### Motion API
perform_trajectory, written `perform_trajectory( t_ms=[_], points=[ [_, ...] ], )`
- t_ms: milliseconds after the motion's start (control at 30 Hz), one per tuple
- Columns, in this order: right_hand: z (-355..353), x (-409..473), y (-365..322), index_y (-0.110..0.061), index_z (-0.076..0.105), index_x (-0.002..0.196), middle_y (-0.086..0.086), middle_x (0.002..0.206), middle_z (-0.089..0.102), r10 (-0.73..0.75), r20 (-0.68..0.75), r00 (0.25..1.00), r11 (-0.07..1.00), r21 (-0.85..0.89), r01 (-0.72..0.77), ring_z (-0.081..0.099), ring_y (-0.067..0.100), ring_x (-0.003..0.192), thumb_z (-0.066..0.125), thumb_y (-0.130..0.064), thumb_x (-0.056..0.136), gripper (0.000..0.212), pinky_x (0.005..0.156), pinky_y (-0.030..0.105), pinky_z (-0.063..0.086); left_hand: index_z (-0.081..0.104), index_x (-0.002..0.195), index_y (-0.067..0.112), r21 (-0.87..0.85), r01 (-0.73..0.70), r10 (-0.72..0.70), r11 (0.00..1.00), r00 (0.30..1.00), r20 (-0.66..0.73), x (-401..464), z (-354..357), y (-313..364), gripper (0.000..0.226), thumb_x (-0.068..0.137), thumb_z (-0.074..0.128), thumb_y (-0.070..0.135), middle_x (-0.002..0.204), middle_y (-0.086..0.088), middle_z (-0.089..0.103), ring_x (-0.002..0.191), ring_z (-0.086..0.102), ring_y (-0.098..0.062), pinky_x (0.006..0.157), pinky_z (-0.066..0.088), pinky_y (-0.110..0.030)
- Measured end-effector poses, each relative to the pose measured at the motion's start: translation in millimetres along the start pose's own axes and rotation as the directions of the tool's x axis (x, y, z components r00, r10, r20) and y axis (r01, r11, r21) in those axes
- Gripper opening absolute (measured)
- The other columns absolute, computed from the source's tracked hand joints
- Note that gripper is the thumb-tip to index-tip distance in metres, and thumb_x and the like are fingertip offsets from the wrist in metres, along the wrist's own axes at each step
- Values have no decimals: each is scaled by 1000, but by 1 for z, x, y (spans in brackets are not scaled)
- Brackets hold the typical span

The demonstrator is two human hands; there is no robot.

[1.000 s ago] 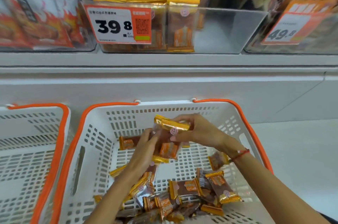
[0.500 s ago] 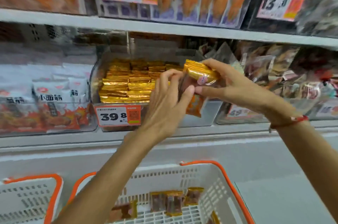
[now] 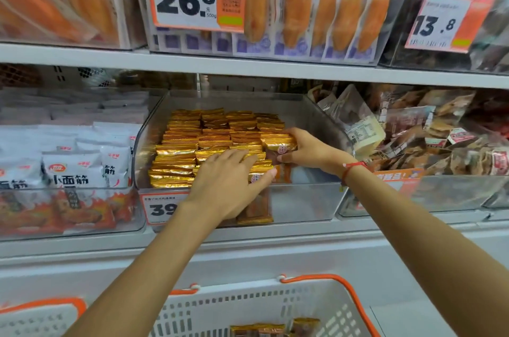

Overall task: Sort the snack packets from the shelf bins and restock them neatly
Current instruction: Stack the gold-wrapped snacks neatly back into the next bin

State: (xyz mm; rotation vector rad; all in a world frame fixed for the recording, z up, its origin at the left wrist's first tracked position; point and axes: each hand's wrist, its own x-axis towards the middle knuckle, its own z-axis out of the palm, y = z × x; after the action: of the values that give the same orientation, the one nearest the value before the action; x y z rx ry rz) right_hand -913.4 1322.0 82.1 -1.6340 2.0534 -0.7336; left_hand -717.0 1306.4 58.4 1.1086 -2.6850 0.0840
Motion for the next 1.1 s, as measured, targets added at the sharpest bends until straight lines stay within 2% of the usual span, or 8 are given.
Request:
perform_trajectory(
  t_ms=[200,533,667,767,833,933,1000,1100],
  points=[
    [3,24,21,-20,58,127,7,125,56,-55,-38,998,888,-458,31,51,27,115,83,-38,70,65,98,41,43,34,149,31,12,11,-11,1000,1000,-5,1,2,1,70,94,12,68,156,4,31,145,25,-18,116,23,-39],
    [3,-17,6,-12,42,141,12,133,47,-37,-137,990,955,-295,-6,48,29,119,83,-30,72,81,102,44,43,47,140,23,-19,-45,41,999,984,-171,-2,-1,0,58,98,29,59,147,1,45,137,36,-18,112,26,-38],
    [24,-96,1,-19,56,127,1,125,49,-376,-389,841,917,-290,276,53,11,98,71,-22,84,46,81,30,51,65,112,20,-172,-135,15,976,828,-560,-50,7,5,26,95,52,34,114,2,65,108,55,-16,89,41,-30],
    [76,-153,21,-26,63,109,-8,105,59,-465,-418,780,885,-225,406,55,7,83,63,-29,87,22,64,22,47,67,97,21,-287,-115,-86,951,793,-603,-111,45,4,18,92,51,28,92,8,64,85,56,-10,66,38,-19],
    [126,-173,49,-29,64,106,-12,97,61,-427,-313,848,899,-245,362,54,7,80,60,-31,88,18,64,22,44,66,94,25,-362,-13,-173,932,863,-475,-149,89,-5,15,91,51,27,85,13,63,77,56,-7,55,33,-12],
    [210,-191,98,-27,62,117,-6,102,64,-184,84,979,953,-228,198,58,13,87,57,-31,94,23,70,30,48,65,104,32,-395,242,-275,886,961,-27,-196,164,-22,15,95,54,26,97,15,65,84,63,-8,57,43,-19],
    [266,-200,128,-22,58,126,2,111,65,-84,279,957,956,-250,157,61,20,95,53,-29,98,29,74,35,48,61,121,32,-309,390,-293,868,902,316,-227,217,-31,25,99,51,25,118,13,62,101,63,-8,67,43,-18],
    [341,-208,149,-17,43,141,7,138,50,17,430,903,965,-244,98,51,26,122,50,-35,100,46,96,40,44,45,141,25,-258,582,-312,771,698,644,-268,282,-37,42,99,51,28,139,5,53,120,56,-11,90,47,-21]
  ],
)
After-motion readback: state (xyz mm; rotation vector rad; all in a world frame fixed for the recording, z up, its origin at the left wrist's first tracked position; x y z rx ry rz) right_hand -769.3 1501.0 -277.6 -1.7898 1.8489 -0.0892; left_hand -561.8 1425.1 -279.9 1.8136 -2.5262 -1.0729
